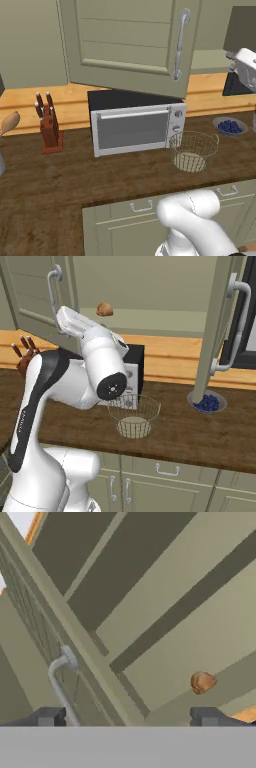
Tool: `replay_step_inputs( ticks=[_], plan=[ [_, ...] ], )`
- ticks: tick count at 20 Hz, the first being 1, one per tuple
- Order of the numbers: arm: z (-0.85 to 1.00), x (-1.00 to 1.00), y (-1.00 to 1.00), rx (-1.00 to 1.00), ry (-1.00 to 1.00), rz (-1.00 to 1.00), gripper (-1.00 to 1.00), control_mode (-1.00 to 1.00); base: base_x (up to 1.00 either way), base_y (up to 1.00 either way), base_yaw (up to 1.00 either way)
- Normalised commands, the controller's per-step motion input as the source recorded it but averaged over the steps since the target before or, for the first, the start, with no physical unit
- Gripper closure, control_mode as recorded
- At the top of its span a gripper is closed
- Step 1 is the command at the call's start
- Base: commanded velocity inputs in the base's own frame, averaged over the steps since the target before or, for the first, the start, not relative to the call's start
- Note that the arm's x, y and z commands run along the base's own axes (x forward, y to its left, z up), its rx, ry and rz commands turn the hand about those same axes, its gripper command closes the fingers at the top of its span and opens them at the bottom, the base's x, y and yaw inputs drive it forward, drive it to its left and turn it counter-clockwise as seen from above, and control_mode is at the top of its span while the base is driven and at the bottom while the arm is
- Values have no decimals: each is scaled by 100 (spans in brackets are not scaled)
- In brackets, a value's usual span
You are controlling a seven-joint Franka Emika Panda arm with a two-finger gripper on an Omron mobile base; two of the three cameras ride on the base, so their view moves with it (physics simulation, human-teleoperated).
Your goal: Open the cabinet, pick up the bread from the cabinet and place it in the basket. Then move the basket to the dining counter.
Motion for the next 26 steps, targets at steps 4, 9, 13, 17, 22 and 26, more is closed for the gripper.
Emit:
replay_step_inputs(
  ticks=[4,9,13,17,22,26],
  plan=[
    [0,100,-6,52,45,10,-100,-100,0,0,0],
    [-5,79,10,46,47,22,-100,-100,0,0,0],
    [-27,-10,93,13,29,41,-100,-100,0,0,0],
    [-32,-50,100,1,16,46,-100,-100,0,0,0],
    [-12,-85,100,0,1,47,-100,-100,0,0,0],
    [-17,-56,100,-2,2,45,-100,-100,0,0,0]
  ],
)
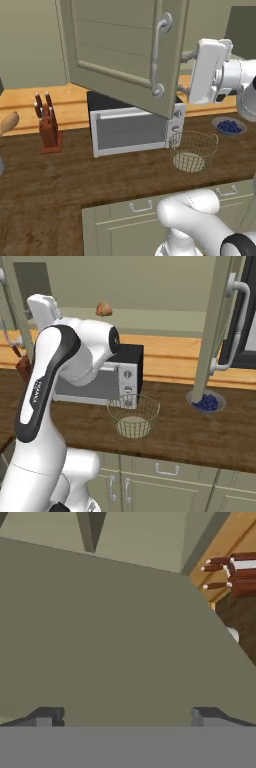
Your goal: Open the cabinet, pick up the bread from the cabinet and place it in the basket. Then move the basket to the dining counter.
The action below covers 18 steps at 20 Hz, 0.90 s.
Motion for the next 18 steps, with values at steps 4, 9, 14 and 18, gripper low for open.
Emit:
replay_step_inputs(
  ticks=[4,9,14,18],
  plan=[
    [-28,-25,100,-9,2,37,-100,-100,0,0,0],
    [-35,1,100,-13,4,21,-100,-100,0,0,0],
    [-32,17,85,-2,14,2,-100,-100,0,0,0],
    [-5,1,-45,-1,-3,-5,-100,-100,0,0,0]
  ],
)
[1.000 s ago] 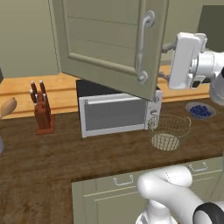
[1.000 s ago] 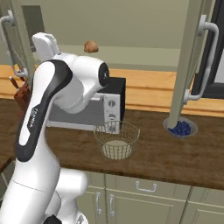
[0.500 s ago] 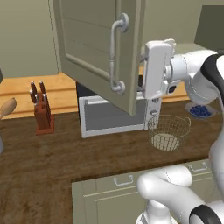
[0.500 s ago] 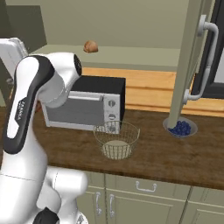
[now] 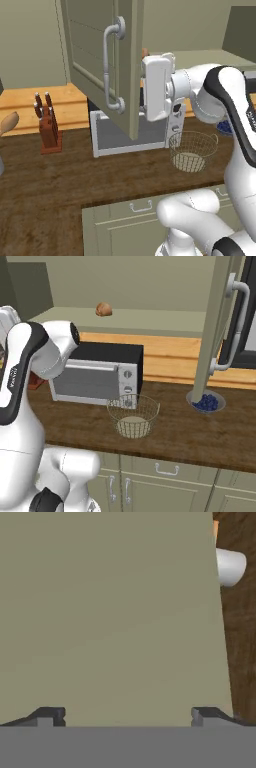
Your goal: Open the cabinet, pick up the bread from the cabinet and place it in the basket. Then move the basket to the dining counter.
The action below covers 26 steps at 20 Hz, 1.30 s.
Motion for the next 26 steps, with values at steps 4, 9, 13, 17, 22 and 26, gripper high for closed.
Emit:
replay_step_inputs(
  ticks=[4,9,13,17,22,26],
  plan=[
    [3,11,-98,-6,-13,-10,-100,-100,0,0,0],
    [37,29,-91,-21,-25,-2,-100,-100,0,0,0],
    [50,60,-74,-30,-22,-2,-100,-100,0,0,0],
    [13,95,-38,-38,-29,-7,-100,-100,0,0,0],
    [-1,97,-16,-42,-36,-11,-100,-100,0,0,0],
    [-1,98,-3,-34,-36,-13,-100,-100,0,0,0]
  ],
)
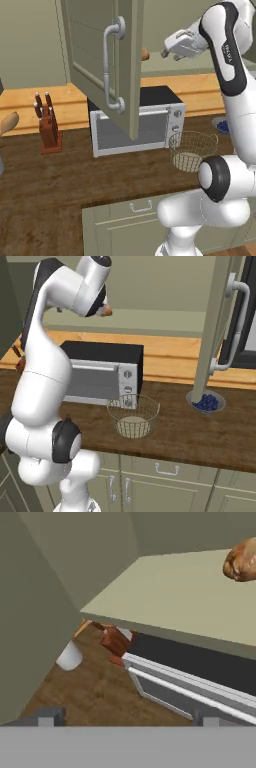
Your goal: Open the cabinet, pick up the bread from the cabinet and place it in the basket. Then move the basket to the dining counter.
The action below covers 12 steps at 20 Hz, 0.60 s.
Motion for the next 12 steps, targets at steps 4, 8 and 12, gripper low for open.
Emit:
replay_step_inputs(
  ticks=[4,8,12],
  plan=[
    [-14,86,0,-19,-17,-11,-100,-100,0,0,0],
    [-28,86,0,-16,-8,-17,-100,-100,0,0,0],
    [-15,87,0,-10,0,-30,-100,-100,0,0,0]
  ],
)
